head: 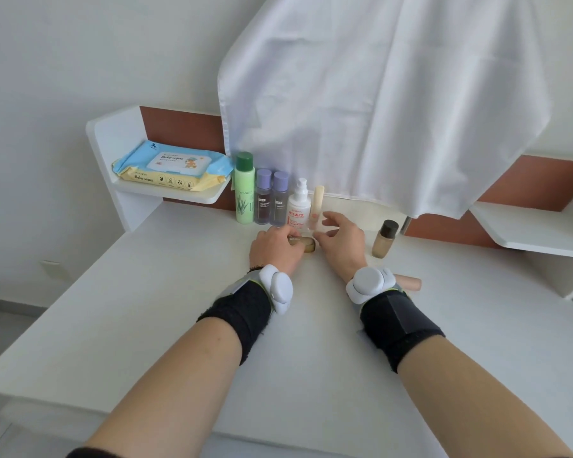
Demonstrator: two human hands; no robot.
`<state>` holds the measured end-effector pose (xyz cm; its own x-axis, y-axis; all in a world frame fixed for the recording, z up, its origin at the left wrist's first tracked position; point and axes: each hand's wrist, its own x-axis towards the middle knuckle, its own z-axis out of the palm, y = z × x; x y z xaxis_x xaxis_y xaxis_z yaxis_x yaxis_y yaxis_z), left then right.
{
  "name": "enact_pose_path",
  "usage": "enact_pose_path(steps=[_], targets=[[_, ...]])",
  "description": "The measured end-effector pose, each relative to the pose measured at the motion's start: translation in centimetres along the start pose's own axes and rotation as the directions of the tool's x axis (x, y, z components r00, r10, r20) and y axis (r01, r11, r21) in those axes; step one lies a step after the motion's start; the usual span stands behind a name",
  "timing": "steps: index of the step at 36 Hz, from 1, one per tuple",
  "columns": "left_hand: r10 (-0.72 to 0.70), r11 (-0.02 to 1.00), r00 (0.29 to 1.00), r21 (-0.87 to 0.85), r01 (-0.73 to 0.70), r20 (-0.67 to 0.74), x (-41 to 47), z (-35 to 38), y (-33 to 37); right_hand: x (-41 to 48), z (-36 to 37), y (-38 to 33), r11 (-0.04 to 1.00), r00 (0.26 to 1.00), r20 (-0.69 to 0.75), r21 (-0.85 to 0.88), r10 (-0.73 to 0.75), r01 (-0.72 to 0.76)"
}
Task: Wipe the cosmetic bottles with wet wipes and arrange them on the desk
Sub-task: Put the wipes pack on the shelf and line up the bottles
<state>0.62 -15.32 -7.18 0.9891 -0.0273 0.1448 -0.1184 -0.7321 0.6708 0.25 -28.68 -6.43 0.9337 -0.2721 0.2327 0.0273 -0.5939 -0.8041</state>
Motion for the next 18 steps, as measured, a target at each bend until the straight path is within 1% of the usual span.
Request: enact_pose_path(steps=[4, 7, 8, 11, 13, 15, 16, 18], targets=[[0.028, 0.999, 1.000, -0.022, -0.028, 0.005, -0.6, -0.3, 0.3, -3.3, -2.5, -0.1, 0.996, 0.994, -0.083, -0.047, -0.075, 0.071], [0.045, 0.999, 0.999, -0.003, -0.045, 0.004, -0.9, -0.4, 0.1, -5.8, -4.9, -0.4, 0.992, 0.981, -0.151, -0.064, -0.120, 0.111], [0.052, 0.999, 0.999, 0.011, -0.052, 0.002, -1.1, -0.4, 0.1, -6.7, -5.8, -0.6, 0.991, 0.980, -0.160, -0.077, -0.121, 0.110], [0.061, 0.996, 0.998, 0.065, -0.061, 0.008, -1.9, -0.3, 0.3, -8.3, -7.8, -0.3, 0.986, 0.971, -0.228, -0.166, -0.067, 0.029], [0.056, 0.994, 0.998, 0.092, -0.057, 0.008, -2.2, -0.3, 0.2, -8.4, -9.0, 0.6, 0.986, 0.963, -0.258, -0.163, -0.084, 0.042], [0.057, 0.992, 0.998, 0.108, -0.058, 0.014, -2.8, -0.4, 0.2, -8.7, -10.9, 1.7, 0.980, 0.966, -0.243, -0.195, -0.089, 0.041], [0.059, 0.991, 0.998, 0.116, -0.060, 0.018, -3.2, -0.5, 0.3, -9.1, -11.9, 2.1, 0.973, 0.975, -0.217, -0.232, -0.055, 0.003], [0.066, 0.989, 0.998, 0.129, -0.068, 0.022, -3.7, -0.5, 0.2, -9.6, -13.5, 3.3, 0.935, 0.992, -0.119, -0.345, 0.038, -0.078]])
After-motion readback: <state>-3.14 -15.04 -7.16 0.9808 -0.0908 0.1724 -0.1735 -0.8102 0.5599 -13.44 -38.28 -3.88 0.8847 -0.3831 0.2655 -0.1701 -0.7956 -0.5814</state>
